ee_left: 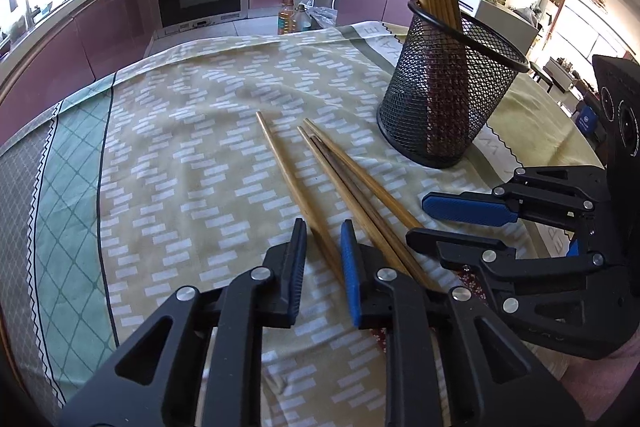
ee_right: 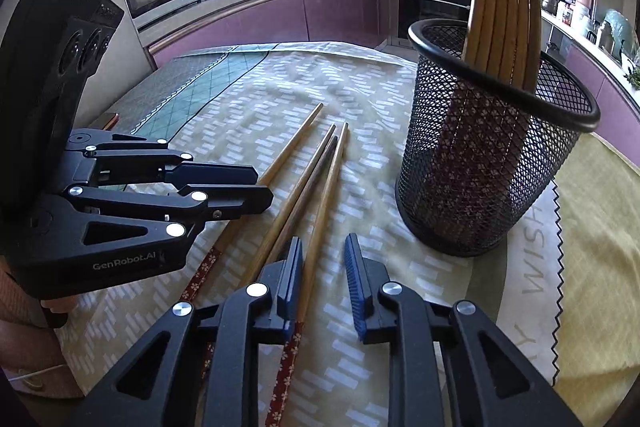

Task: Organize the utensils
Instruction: 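Close the right tool on a chopstick while the left tool grasps another chopstick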

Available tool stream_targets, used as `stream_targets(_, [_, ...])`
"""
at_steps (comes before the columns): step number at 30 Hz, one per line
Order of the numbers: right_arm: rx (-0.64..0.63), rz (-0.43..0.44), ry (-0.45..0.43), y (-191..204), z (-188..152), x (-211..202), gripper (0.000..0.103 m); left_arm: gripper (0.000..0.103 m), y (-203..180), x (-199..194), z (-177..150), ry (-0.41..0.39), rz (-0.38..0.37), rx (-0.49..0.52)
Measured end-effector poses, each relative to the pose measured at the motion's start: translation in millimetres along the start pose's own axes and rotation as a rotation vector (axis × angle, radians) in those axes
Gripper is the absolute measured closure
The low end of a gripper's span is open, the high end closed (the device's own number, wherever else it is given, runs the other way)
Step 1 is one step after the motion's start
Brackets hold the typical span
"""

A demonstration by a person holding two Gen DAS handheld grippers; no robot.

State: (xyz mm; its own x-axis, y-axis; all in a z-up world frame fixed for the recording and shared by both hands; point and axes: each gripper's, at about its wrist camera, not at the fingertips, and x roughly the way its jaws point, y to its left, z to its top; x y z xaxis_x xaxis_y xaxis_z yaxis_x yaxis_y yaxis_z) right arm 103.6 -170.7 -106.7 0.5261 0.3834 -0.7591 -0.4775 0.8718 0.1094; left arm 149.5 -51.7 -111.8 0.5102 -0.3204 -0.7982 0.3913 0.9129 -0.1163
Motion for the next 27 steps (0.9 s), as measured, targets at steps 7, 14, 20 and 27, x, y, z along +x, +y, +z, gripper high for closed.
stream_targets(7, [0.068, 0.035, -0.007, -10.9, -2.7, -3.0, 0.097, 0.094, 4.8, -2.7, -4.7, -0.014, -0.006, -0.060])
stream_targets(14, [0.106, 0.055, -0.043, -17.1, -5.7, -16.9, 0.098, 0.095, 7.8, -14.5, -8.7, -0.038, -0.024, -0.098])
stream_targets(20, [0.080, 0.090, -0.037, -12.5, -10.2, -23.1, 0.098, 0.095, 1.5, -17.7, -17.4, -0.026, -0.053, -0.082])
stream_targets(27, [0.060, 0.094, -0.003, -5.7, -6.6, -12.7, 0.097, 0.095, -3.1, -14.9, -20.8, -0.001, -0.049, -0.042])
